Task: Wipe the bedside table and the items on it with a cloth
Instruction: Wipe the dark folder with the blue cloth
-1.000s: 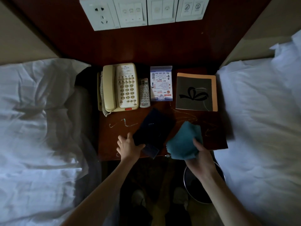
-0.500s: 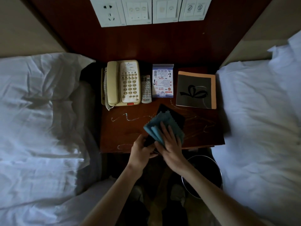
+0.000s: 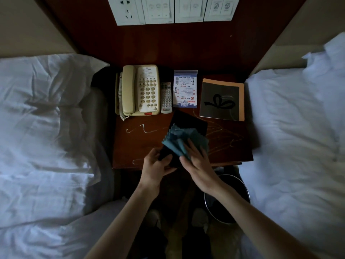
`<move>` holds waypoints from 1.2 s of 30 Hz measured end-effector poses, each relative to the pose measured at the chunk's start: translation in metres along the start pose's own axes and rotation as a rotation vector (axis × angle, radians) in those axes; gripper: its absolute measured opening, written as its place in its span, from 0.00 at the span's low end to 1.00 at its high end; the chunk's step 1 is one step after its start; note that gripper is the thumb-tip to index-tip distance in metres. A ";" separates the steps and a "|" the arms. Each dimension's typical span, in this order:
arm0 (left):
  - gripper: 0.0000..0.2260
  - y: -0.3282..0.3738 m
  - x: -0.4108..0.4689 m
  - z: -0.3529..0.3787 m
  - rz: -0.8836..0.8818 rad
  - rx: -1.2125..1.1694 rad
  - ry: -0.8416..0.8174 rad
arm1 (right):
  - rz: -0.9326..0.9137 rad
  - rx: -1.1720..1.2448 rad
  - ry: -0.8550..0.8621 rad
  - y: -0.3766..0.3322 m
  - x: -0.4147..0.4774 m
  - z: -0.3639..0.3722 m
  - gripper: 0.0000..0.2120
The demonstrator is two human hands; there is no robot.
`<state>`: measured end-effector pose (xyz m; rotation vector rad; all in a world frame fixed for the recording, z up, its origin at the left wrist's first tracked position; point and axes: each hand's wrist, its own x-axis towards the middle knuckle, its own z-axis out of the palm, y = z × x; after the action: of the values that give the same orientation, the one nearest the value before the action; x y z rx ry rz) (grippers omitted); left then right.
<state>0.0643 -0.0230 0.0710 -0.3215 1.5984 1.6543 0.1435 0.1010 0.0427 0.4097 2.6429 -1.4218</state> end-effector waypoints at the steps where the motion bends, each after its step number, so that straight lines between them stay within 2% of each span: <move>1: 0.09 0.000 -0.001 -0.003 -0.003 -0.006 -0.009 | -0.015 0.017 0.018 0.003 0.000 -0.003 0.21; 4: 0.09 -0.004 -0.005 -0.015 -0.001 -0.008 -0.045 | 0.042 0.027 0.121 0.019 0.007 -0.014 0.24; 7: 0.09 -0.007 -0.009 -0.023 0.007 0.019 -0.092 | 0.196 0.214 0.172 0.028 0.013 -0.025 0.23; 11: 0.09 -0.010 -0.006 -0.034 0.022 0.031 -0.101 | 0.475 0.776 0.278 0.019 0.012 -0.036 0.22; 13: 0.09 -0.008 -0.005 -0.041 0.082 0.081 -0.083 | 0.544 1.104 0.366 0.017 0.015 -0.042 0.22; 16: 0.09 -0.002 -0.004 -0.048 0.400 0.420 0.004 | 0.520 1.454 0.348 0.011 0.016 -0.049 0.27; 19: 0.13 0.011 -0.004 -0.053 0.719 0.689 0.069 | 0.500 1.575 0.254 0.004 0.018 -0.052 0.31; 22: 0.17 0.022 0.000 -0.061 0.911 0.853 0.073 | 0.505 1.670 0.218 0.002 0.019 -0.051 0.25; 24: 0.22 0.025 0.002 -0.066 0.975 0.919 0.079 | 0.495 1.700 0.166 0.000 0.022 -0.048 0.16; 25: 0.23 0.025 0.004 -0.068 0.988 0.920 0.078 | 0.503 1.691 0.162 -0.002 0.023 -0.046 0.16; 28: 0.23 0.026 0.010 -0.076 0.980 0.866 0.106 | 0.578 1.610 0.209 0.000 0.027 -0.035 0.26; 31: 0.26 0.021 0.017 -0.082 0.868 0.692 0.091 | 0.613 1.551 0.260 0.004 0.028 -0.029 0.29; 33: 0.28 0.017 0.020 -0.085 0.703 0.441 0.010 | 0.616 1.507 0.274 0.006 0.028 -0.027 0.30; 36: 0.14 0.015 0.027 -0.091 0.364 0.098 -0.035 | 0.624 1.409 0.256 0.008 0.025 -0.024 0.30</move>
<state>0.0060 -0.0963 0.0484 0.0536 1.7817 1.8279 0.1224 0.1298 0.0441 1.3655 0.9181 -2.7100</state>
